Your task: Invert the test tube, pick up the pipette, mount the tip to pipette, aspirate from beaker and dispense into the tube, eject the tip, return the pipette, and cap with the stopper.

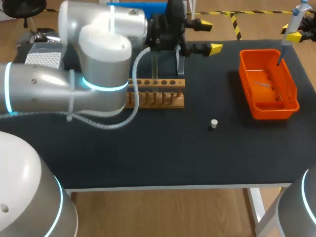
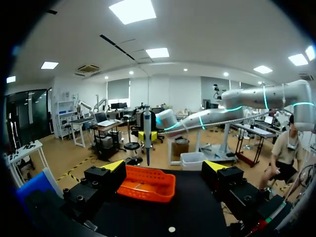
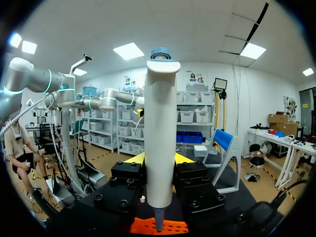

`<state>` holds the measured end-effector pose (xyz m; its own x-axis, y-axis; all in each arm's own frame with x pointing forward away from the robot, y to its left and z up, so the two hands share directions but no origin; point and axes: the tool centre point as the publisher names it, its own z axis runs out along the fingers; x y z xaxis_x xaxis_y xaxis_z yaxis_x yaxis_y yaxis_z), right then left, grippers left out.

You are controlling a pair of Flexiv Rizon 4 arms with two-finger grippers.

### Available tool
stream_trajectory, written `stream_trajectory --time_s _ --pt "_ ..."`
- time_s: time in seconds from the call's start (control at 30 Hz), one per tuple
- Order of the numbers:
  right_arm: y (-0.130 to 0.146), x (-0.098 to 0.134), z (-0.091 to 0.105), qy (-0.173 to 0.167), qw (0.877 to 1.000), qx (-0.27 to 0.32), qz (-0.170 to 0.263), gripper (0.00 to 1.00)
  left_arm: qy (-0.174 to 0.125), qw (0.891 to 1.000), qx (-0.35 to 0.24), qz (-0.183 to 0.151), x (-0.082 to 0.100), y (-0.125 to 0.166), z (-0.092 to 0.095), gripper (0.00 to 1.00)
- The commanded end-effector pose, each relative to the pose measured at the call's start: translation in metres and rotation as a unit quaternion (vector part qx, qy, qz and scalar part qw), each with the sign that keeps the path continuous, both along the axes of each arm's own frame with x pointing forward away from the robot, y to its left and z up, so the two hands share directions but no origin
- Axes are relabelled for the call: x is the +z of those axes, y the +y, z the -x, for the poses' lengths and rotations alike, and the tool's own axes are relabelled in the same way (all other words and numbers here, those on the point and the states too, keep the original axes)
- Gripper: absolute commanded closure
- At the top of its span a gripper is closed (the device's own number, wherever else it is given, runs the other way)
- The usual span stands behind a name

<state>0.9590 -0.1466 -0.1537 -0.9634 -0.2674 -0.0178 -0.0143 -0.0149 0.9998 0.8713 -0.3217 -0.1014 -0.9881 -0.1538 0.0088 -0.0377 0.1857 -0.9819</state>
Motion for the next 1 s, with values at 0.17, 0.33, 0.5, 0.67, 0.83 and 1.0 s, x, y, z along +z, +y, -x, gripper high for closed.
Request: stream_trajectory --time_s 0.17,0.33,0.5,0.67,0.83,1.0 --pt "-0.002 0.000 -0.003 0.000 1.000 0.003 0.001 1.00 -0.012 0.997 0.041 0.057 -0.017 0.051 0.022 0.00" --pt "-0.002 0.000 -0.003 0.000 1.000 0.003 0.001 1.00 -0.010 0.997 0.045 0.061 -0.024 0.066 0.021 0.00" --pt "-0.002 0.000 -0.003 0.000 1.000 0.003 0.001 1.00 -0.011 0.997 0.045 0.066 -0.029 0.081 0.017 0.00" --pt "-0.002 0.000 -0.003 0.000 1.000 0.003 0.001 1.00 -0.015 0.996 0.042 0.078 -0.033 0.089 0.016 0.00" --pt "-0.002 0.000 -0.003 0.000 1.000 0.003 0.001 1.00 -0.013 0.996 0.039 0.078 -0.037 0.089 0.015 0.00" --pt "-0.002 0.000 -0.003 0.000 1.000 0.003 0.001 1.00 -0.010 0.996 0.041 0.079 -0.038 0.090 0.016 0.00"
